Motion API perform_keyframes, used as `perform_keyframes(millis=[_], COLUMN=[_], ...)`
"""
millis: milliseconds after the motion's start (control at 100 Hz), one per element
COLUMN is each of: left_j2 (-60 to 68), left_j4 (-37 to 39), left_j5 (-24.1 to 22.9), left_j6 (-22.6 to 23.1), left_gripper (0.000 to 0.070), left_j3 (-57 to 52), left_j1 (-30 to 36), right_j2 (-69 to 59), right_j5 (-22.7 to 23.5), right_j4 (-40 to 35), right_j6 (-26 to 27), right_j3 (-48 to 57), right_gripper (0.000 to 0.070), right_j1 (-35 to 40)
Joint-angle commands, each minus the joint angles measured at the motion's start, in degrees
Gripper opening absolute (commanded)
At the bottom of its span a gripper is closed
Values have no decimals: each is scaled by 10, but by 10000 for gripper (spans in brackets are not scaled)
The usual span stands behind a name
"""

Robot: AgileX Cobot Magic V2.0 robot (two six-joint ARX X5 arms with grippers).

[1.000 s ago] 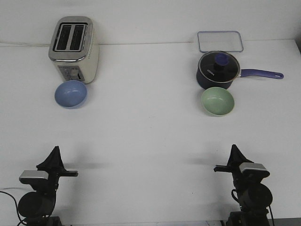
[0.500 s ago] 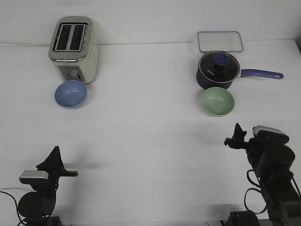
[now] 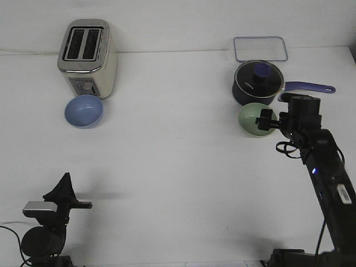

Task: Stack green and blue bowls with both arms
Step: 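Reach the right gripper forward to the pale green bowl's rim, then grasp the green bowl rim with the right gripper and lift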

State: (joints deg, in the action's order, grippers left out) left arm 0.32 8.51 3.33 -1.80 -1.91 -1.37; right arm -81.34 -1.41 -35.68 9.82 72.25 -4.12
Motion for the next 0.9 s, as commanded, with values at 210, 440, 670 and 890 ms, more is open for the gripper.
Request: perform_keyframes(millis=[210, 440, 670, 890], left_j2=[0, 0, 0, 0], left_j4=[5, 5, 5, 6], left_j5=[1, 1, 1, 1], left_j6=[8, 8, 8, 8], left_gripper=[15, 15, 15, 15], left_j3=[11, 11, 11, 11], left_j1=[-1, -1, -1, -1], right_j2=[-177, -260, -268, -216], right_j5=[23, 48, 51, 63], right_j4=[10, 40, 35, -8], right_j6=[-18, -25, -33, -47], right_j3=[72, 100, 101, 104], right_gripper=[550, 460, 0, 0], right_j1=[-33, -42, -42, -42])
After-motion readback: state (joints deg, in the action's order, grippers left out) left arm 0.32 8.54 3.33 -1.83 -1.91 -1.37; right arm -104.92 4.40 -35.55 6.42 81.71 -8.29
